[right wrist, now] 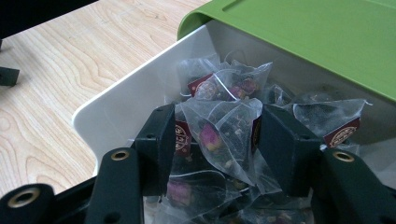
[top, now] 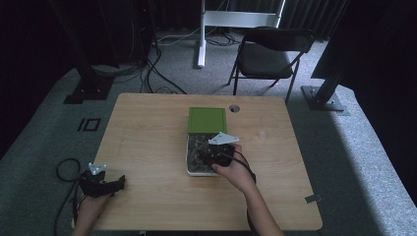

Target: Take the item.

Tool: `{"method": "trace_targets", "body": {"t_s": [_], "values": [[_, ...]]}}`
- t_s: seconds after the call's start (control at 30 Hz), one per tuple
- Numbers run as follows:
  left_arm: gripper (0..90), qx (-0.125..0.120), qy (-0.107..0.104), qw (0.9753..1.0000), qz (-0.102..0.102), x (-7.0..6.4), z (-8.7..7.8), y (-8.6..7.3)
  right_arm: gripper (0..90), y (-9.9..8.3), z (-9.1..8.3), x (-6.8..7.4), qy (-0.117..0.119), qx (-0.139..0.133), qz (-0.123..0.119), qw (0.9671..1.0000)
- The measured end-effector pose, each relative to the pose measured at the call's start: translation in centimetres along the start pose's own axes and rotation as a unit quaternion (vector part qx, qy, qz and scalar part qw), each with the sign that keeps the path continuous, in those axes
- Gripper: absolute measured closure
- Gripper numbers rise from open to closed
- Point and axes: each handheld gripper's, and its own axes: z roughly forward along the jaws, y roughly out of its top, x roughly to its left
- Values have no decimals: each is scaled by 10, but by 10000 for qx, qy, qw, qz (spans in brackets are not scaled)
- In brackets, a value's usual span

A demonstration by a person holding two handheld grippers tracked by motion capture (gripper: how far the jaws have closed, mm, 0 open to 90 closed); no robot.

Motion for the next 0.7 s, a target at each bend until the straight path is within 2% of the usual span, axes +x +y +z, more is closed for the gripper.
{"method": "trace_targets", "body": {"t_s": [0.1, 0.23, 0.43, 0.53, 0.7], "values": [[3, 0, 0, 10000, 0, 0, 0, 0, 510, 1, 2, 2, -118, 86, -7, 9999], [3, -3, -17, 10000, 21, 0, 0, 0, 563, 2, 5, 5, -210, 234, -167, 9994], [3, -3, -18, 10000, 21, 0, 0, 0, 596, 2, 10, 6, -196, 437, -198, 9987], [3, -1, -18, 10000, 22, 0, 0, 0, 639, 3, 13, 7, -250, 526, -341, 9977], [3, -2, -18, 10000, 21, 0, 0, 0, 701, 3, 11, 6, -165, 531, -392, 9977]]}}
